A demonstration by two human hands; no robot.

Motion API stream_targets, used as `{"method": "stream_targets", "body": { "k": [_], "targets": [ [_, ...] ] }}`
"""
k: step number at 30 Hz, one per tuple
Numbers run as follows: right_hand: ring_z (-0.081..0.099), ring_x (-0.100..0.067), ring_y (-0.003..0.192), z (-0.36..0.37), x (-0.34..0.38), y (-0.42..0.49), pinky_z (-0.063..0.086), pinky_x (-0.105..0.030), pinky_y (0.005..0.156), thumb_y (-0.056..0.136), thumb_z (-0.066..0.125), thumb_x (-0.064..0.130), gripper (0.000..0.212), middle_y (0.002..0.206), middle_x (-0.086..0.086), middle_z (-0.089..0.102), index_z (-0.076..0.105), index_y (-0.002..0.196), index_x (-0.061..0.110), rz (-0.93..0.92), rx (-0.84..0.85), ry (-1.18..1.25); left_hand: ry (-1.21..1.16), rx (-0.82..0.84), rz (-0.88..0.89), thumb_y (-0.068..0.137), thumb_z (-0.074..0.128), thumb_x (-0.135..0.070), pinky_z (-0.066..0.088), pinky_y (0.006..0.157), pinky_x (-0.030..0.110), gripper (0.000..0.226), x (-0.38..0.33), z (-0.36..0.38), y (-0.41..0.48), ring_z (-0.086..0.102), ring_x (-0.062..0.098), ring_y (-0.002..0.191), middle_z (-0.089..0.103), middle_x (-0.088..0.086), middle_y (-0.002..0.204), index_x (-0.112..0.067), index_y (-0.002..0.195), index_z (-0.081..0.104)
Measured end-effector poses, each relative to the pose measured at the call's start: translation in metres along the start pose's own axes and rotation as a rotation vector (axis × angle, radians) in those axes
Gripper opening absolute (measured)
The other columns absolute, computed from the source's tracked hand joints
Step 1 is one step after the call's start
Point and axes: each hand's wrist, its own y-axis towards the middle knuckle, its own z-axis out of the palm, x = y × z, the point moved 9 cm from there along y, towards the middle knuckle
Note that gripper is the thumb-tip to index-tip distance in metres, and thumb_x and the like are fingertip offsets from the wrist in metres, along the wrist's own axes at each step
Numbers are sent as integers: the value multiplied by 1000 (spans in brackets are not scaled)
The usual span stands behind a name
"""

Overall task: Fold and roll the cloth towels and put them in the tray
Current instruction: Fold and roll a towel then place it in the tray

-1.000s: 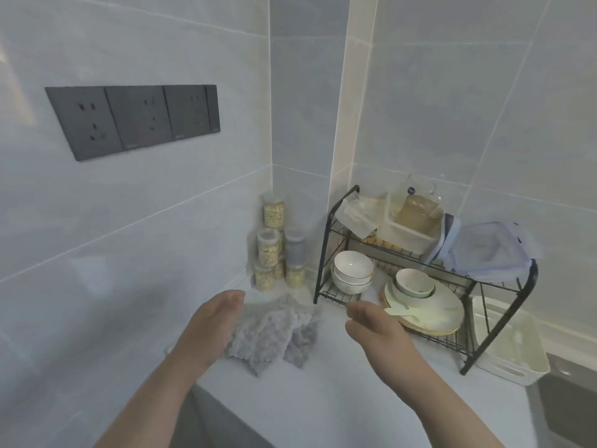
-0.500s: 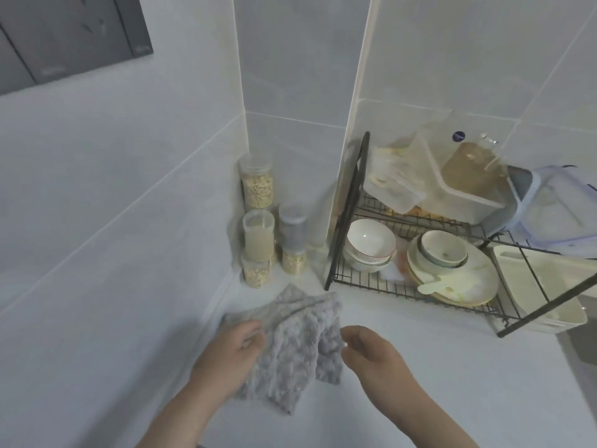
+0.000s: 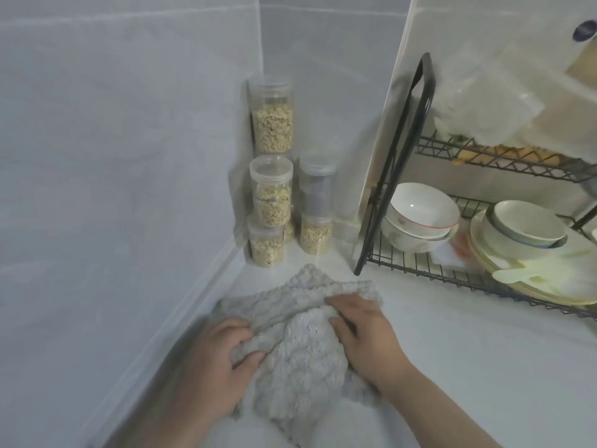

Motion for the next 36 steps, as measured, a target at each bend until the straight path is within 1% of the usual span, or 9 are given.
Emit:
{"method": "stream_targets", "body": {
  "k": [6,11,15,19,23,26,29,33,36],
  "targets": [
    [53,-2,82,-5,-7,-6,38,-7,69,86,64,17,21,88,14,60,53,75,31,-106,-228,96,47,-186,114,79,58,-40,44,65,22,15,-14,-10,-14,49,0,79,54,-19,86,-26,81,56],
    [48,-9,84,-20,5,-25,37,-10,74,92,58,22,6,81,18,55,59,86,23,-218,-387,86,87,-262,142,91,59,-27,42,56,29,5,-20,-13,-19,52,5,66,56,-12,73,-25,87,57],
    [51,-15,76,-39,18,-51,44,-27,68,88,62,36,17,76,9,55,50,89,25,-170,-471,42,236,-518,372,82,55,-39,44,73,36,33,-59,-38,-41,49,21,83,60,5,87,-8,88,66],
    [44,-11,57,-70,50,-82,42,-27,54,82,69,38,33,59,6,49,44,73,19,-177,-528,98,299,-136,501,68,58,-71,42,70,30,54,-103,7,-55,50,14,79,55,-9,84,-22,88,61],
    [45,-11,58,-95,90,-111,40,-26,54,84,68,38,29,63,4,53,48,72,21,-219,-473,73,155,-226,458,81,56,-33,36,56,16,6,-121,-13,-62,55,9,71,53,-18,73,-29,82,59],
    [54,-15,75,-111,105,-128,45,-31,67,84,65,47,24,76,3,61,56,85,25,-239,-416,-26,7,-207,290,81,46,-26,47,65,31,16,-121,-42,-49,60,15,78,63,-9,78,-27,81,62],
    [45,-15,101,-107,111,-141,36,-30,86,71,71,58,61,104,8,54,52,121,29,-218,-286,-342,-49,-258,268,88,42,-14,49,77,43,23,-140,-72,-42,60,28,89,67,5,92,-17,96,63],
    [50,-19,97,-122,112,-159,43,-32,79,81,58,12,40,105,4,56,47,117,25,-201,-389,-288,-60,-247,312,93,41,-10,48,72,42,15,-173,-105,-40,57,23,80,60,1,86,-20,97,51],
    [56,-17,79,-152,107,-175,48,-33,65,83,47,2,29,90,5,58,46,99,27,-175,-495,-52,78,-171,381,82,63,-38,46,66,36,28,-201,-120,-49,58,17,75,55,-9,84,-29,100,43]
  ]
}}
